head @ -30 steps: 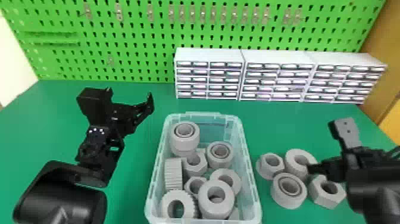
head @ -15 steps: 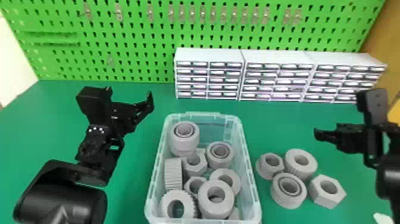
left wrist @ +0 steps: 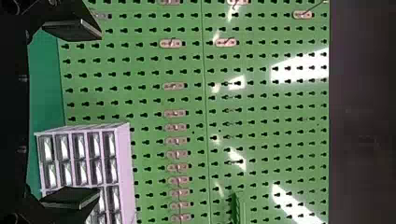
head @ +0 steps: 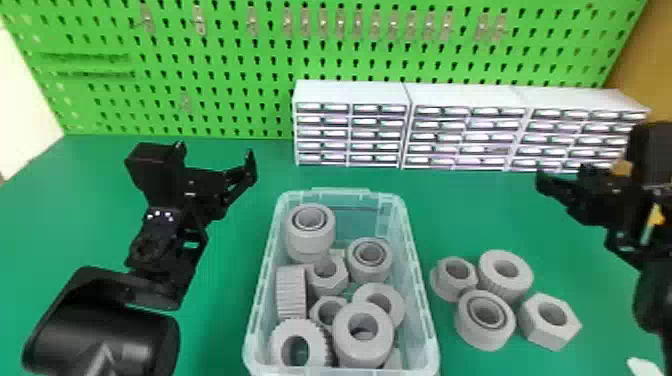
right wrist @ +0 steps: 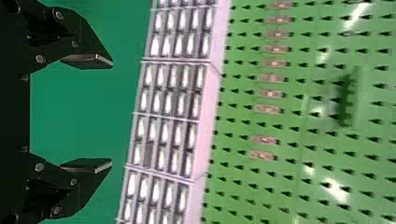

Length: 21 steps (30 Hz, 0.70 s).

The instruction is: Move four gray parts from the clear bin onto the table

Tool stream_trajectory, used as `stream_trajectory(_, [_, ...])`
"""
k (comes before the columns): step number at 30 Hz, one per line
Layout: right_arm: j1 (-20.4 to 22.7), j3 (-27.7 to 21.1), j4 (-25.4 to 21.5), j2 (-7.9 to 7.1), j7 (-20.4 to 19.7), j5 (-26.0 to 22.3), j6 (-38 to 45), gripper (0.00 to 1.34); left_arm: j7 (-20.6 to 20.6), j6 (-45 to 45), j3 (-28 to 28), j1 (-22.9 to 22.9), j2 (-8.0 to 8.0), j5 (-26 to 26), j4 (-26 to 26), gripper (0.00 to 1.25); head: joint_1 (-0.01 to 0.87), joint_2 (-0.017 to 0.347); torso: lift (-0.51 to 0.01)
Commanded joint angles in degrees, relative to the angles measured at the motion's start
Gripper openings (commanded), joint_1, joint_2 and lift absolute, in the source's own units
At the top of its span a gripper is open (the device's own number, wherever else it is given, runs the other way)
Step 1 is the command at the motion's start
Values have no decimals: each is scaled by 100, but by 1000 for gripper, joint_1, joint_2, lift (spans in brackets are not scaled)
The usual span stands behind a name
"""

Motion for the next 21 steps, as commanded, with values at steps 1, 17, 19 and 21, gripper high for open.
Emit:
stream_trajectory(1, [17, 14, 0, 104, -233, -291, -507, 827, 0, -9, 18, -26, -4, 0, 0, 1140, 678, 34, -50])
stream_trajectory(17, [132, 181, 9, 244, -628, -757, -1334, 825, 0, -44, 80, -70, -4, -97, -9, 1140, 678, 34, -50])
stream_trajectory(19, [140, 216, 26, 253, -628, -748, -1342, 825, 0, -53, 89, -79, -4, -88, -9, 1140, 678, 34, -50])
stream_trajectory(21, [167, 243, 35, 271, -637, -748, -1342, 825, 0, -53, 97, -88, -4, -88, -9, 1140, 678, 34, -50])
